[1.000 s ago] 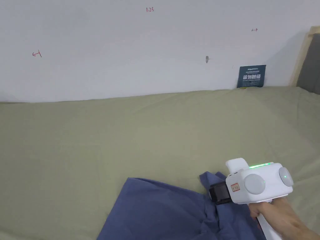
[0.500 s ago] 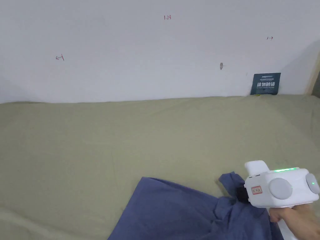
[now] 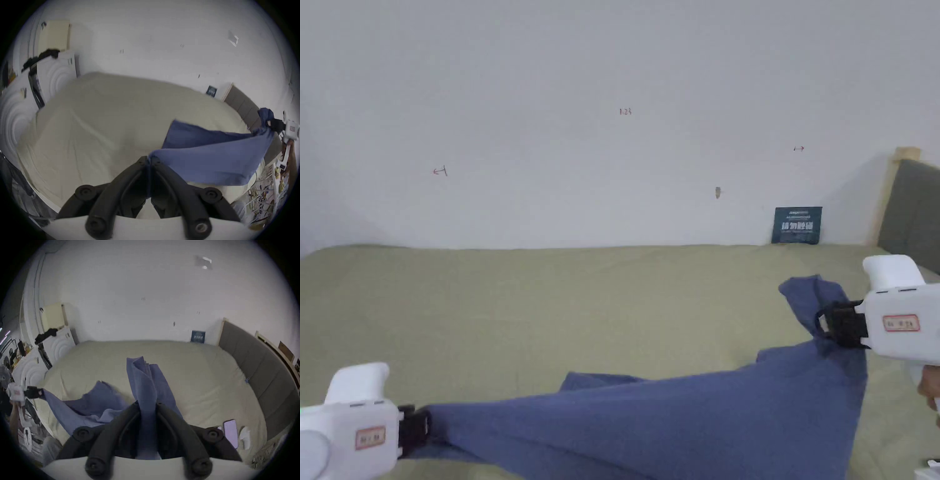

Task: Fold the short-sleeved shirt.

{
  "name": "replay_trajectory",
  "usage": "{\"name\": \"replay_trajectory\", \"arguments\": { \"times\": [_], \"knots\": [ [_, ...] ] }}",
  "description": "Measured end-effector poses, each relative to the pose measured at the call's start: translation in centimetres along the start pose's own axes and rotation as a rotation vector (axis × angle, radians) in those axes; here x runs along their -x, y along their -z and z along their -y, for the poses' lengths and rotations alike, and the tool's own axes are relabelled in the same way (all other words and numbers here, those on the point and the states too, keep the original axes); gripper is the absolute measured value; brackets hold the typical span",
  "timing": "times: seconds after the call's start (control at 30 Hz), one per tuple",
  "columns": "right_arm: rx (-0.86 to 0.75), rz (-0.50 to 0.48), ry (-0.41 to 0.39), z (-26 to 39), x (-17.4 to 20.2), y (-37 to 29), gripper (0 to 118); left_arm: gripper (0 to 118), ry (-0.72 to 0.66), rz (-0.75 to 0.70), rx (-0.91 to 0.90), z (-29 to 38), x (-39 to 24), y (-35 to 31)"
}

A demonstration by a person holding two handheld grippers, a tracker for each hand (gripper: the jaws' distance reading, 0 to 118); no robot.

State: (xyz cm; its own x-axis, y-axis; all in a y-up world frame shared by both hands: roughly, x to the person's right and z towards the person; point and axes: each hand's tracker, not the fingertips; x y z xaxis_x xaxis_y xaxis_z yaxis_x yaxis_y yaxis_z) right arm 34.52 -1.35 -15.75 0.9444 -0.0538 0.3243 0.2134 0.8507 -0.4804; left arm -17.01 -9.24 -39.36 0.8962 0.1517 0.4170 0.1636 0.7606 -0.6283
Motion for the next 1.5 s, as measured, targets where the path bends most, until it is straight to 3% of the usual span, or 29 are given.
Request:
{"name": "replay_trajectory", "arguments": {
  "times": [0.33,0.67,0.87,1.17,1.3,1.5],
  "knots": [
    [-0.162,-0.007,0.033,-6.8,-0.1,-9.8,10,2,0.047,0.024,-0.189,-12.6,-4.0,-10.1],
    [-0.177,0.020,0.015,-13.3,0.9,-8.3,10,2,0.076,-0.028,-0.241,-19.6,-5.7,-12.1],
    [-0.147,0.039,0.009,-16.6,0.9,-2.5,10,2,0.069,-0.069,-0.220,-23.1,-4.8,-8.1],
    [-0.130,0.061,0.010,-20.7,0.7,11.1,10,2,0.059,-0.128,-0.217,-27.7,-4.6,1.7],
    [-0.094,0.079,0.020,-19.9,0.2,18.2,10,2,0.050,-0.138,-0.188,-27.7,-3.8,7.6],
    [0.013,0.092,-0.006,-13.4,-0.1,26.8,10,2,0.085,-0.154,-0.045,-22.1,-2.2,16.9]
  ]
}}
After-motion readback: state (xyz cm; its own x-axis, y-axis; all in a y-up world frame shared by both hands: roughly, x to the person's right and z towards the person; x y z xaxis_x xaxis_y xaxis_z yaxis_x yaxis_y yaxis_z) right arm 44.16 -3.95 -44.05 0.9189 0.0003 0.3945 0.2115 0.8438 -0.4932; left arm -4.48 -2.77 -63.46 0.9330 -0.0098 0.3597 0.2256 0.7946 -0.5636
